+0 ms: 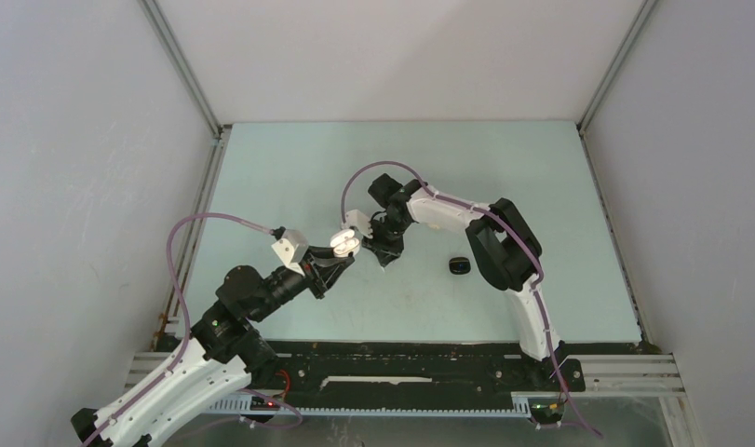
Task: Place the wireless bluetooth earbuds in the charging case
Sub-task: Pick up the earbud from the center of the board.
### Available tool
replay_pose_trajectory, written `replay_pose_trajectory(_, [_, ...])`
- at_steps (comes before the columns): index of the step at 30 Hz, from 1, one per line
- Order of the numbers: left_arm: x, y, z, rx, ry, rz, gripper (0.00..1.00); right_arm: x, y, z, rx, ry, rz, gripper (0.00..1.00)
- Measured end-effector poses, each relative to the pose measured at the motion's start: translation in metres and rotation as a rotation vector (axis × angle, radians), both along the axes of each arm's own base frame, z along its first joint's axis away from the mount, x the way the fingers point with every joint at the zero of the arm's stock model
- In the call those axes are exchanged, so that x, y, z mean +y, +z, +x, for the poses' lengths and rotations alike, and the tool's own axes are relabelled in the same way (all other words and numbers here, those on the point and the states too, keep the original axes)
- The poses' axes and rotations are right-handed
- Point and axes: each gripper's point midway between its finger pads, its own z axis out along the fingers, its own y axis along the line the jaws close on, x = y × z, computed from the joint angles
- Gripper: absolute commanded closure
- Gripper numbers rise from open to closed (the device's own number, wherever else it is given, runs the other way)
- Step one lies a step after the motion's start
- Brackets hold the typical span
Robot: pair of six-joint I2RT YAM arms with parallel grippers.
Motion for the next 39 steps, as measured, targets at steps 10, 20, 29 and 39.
replay_pose_trajectory(10, [0.000,0.000,0.000,0.004,-0.002,-0.003,1.00,0.001,-0.001,0.001,-0.038,0.024,-0.009,0.72])
replay_pose_trajectory(20, [0.000,0.000,0.000,0.004,-0.002,-0.004,1.00,-0.001,-0.002,0.000,-0.122,0.107,-0.033,0.73])
replay_pose_trajectory(29, [0.001,0.001,0.001,0.001,0.004,-0.008,1.00,0.001,-0.002,0.001,-0.141,0.112,-0.029,1.00])
replay_pose_trajectory(39, [0.003,0.003,0.002,0.004,0.012,-0.017,1.00,-0.027,0.011,0.021,-0.165,-0.072,-0.058,1.00])
